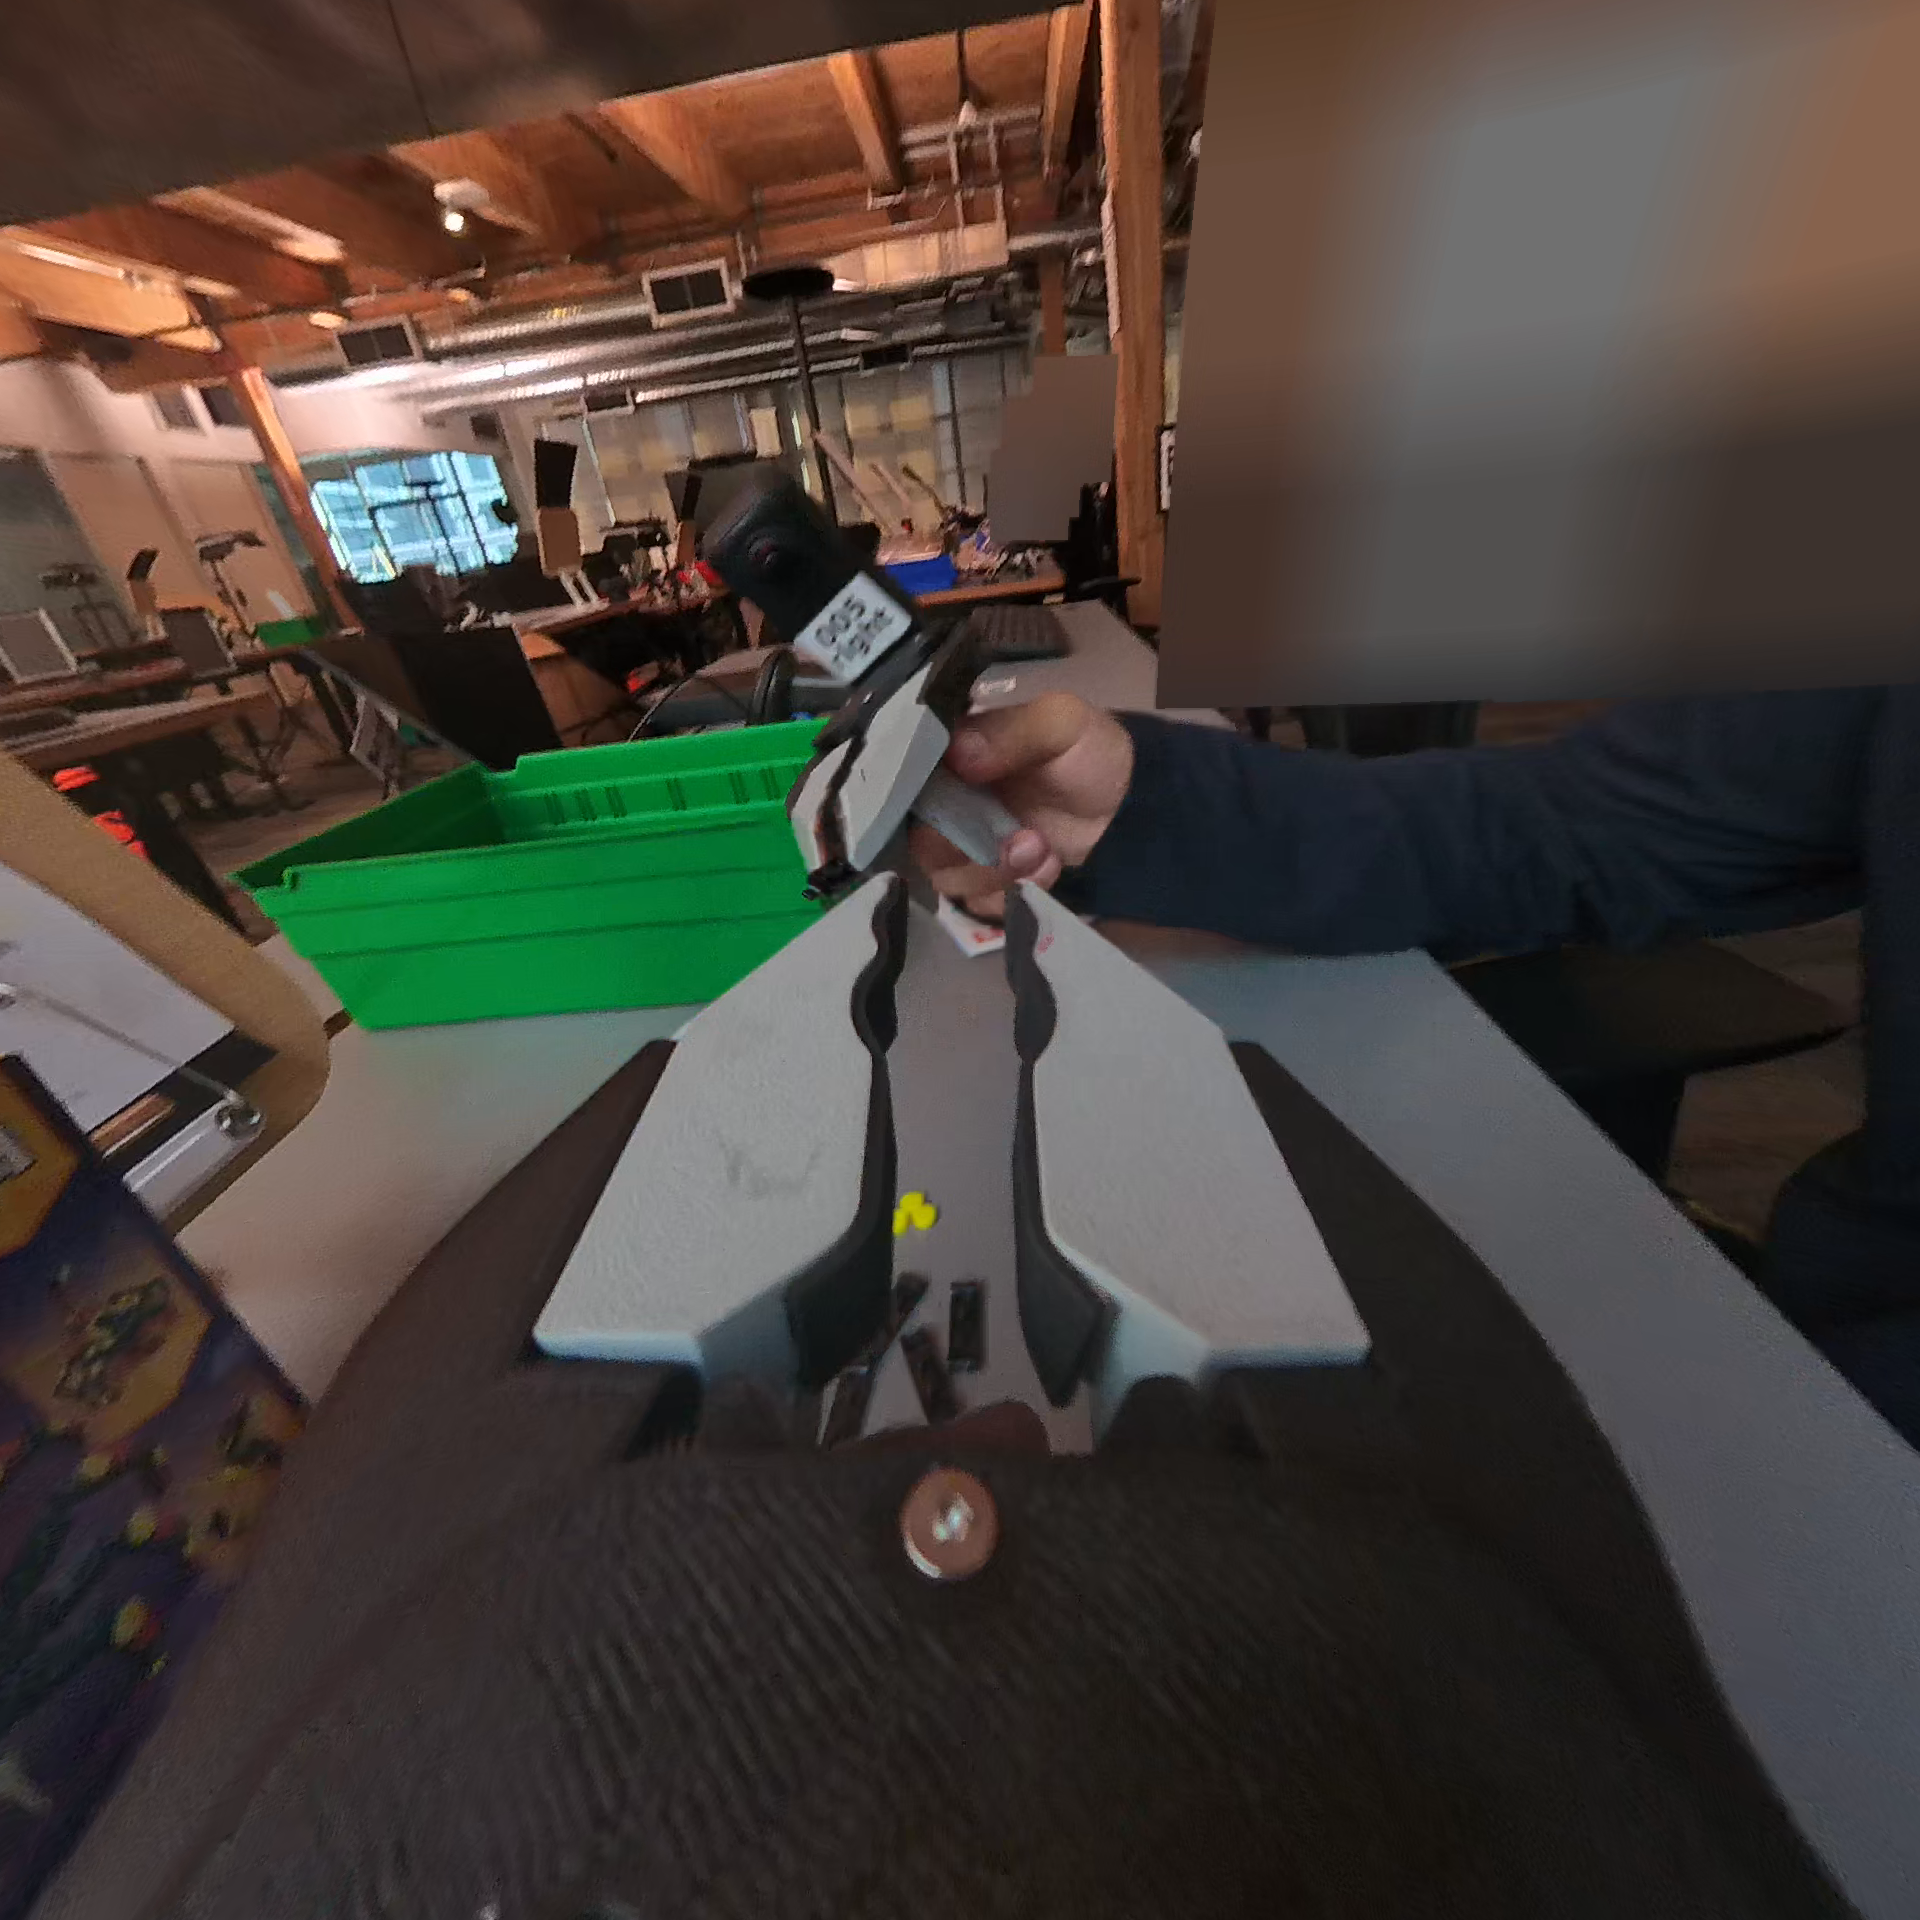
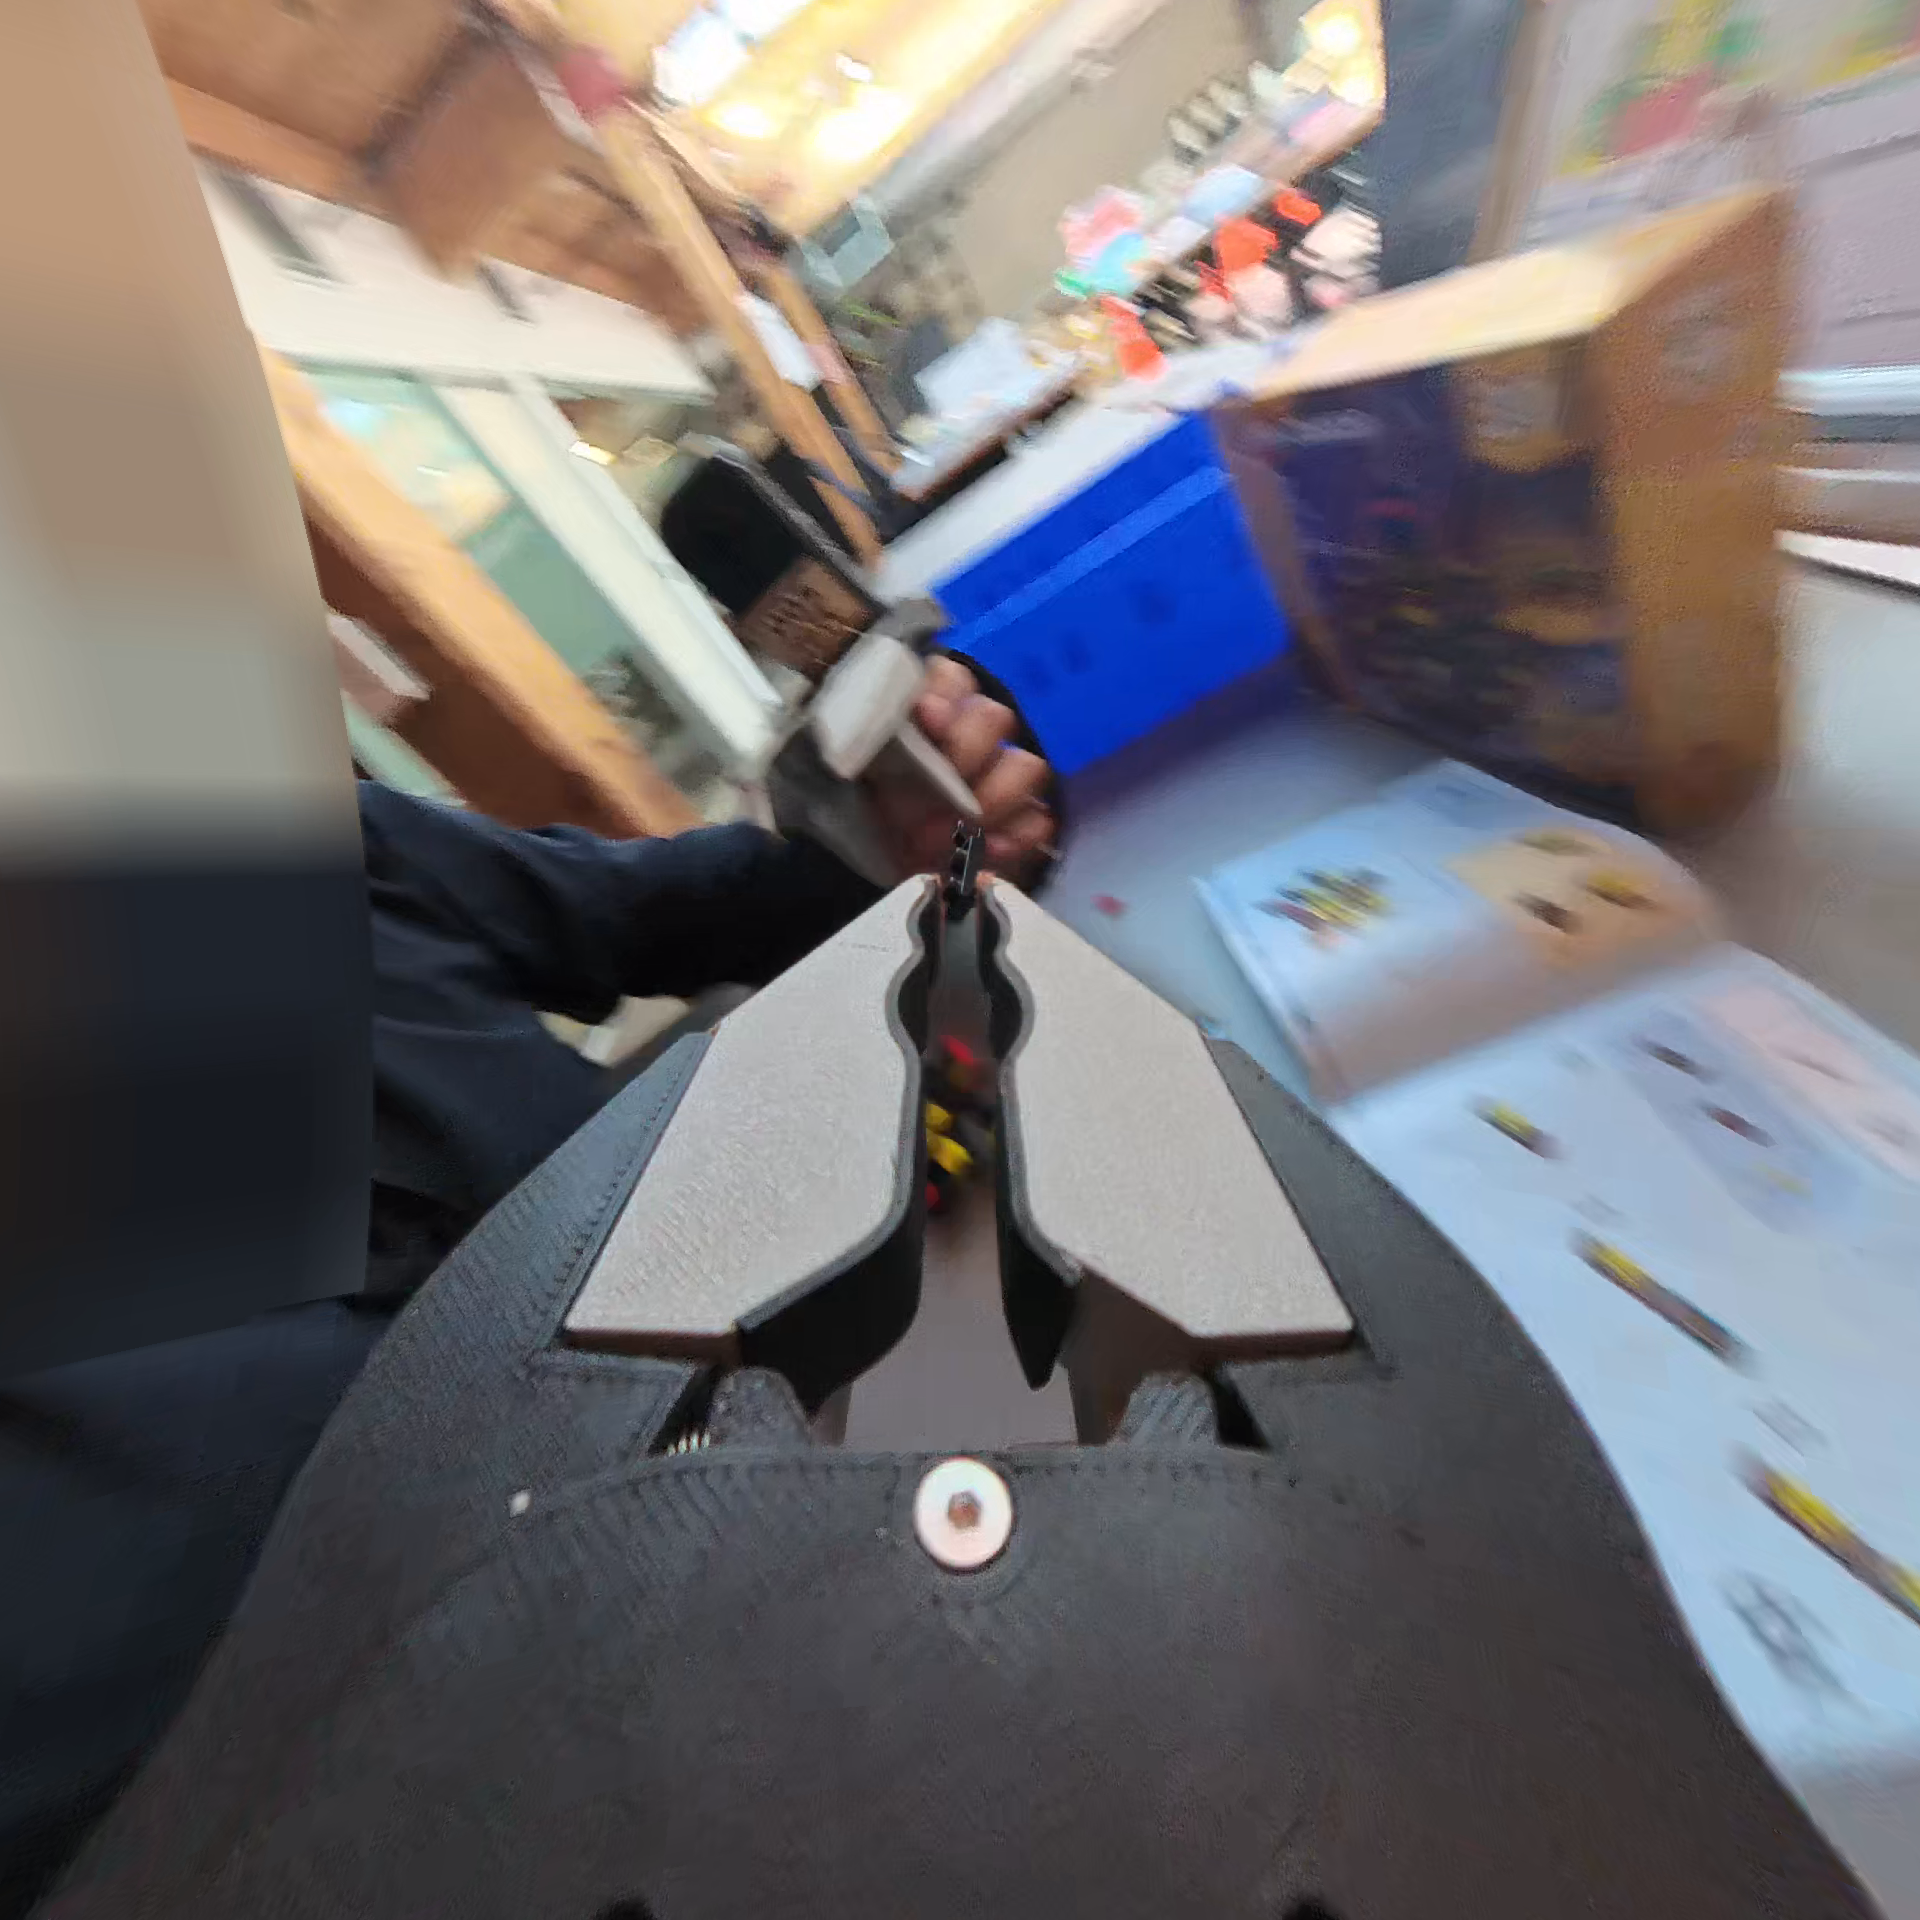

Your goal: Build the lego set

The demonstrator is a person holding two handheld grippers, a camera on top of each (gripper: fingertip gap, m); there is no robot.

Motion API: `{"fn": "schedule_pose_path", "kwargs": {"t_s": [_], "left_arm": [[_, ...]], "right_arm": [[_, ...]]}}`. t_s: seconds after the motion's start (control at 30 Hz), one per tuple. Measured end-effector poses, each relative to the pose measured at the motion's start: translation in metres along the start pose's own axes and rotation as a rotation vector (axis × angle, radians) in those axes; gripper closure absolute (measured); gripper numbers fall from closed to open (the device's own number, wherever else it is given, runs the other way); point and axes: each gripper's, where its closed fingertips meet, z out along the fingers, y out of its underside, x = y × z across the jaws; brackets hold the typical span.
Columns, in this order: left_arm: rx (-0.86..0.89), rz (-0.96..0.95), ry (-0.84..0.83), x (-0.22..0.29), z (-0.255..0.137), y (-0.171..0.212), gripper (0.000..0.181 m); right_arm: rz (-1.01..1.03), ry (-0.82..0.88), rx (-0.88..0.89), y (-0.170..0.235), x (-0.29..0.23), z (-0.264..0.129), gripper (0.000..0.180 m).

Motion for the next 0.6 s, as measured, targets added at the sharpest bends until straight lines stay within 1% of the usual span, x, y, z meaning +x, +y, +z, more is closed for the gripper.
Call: {"fn": "schedule_pose_path", "kwargs": {"t_s": [0.07,0.13,0.23,0.3,0.37,0.43,0.6], "left_arm": [[-0.071,-0.002,-0.070,-0.012,0.000,0.015,0.166],[-0.168,-0.036,-0.140,-0.022,-0.001,0.034,0.172],[-0.366,-0.094,-0.269,-0.038,-0.008,0.063,0.179],[-0.447,-0.151,-0.309,-0.042,-0.012,0.074,0.181],[-0.472,-0.181,-0.332,-0.045,-0.014,0.080,0.181],[-0.473,-0.192,-0.332,-0.045,-0.014,0.082,0.181],[-0.496,-0.208,-0.332,-0.045,-0.014,0.091,0.181]], "right_arm": [[0.018,0.091,-0.144,0.021,0.017,-0.008,0.176],[0.027,0.144,-0.234,0.037,0.027,-0.010,0.176],[0.066,0.134,-0.386,0.067,0.030,-0.003,0.176],[0.066,0.151,-0.496,0.089,0.034,0.002,0.176],[0.038,0.175,-0.587,0.106,0.039,0.006,0.176],[0.036,0.164,-0.644,0.117,0.039,0.008,0.175],[0.023,0.198,-0.661,0.120,0.046,0.007,0.175]]}}
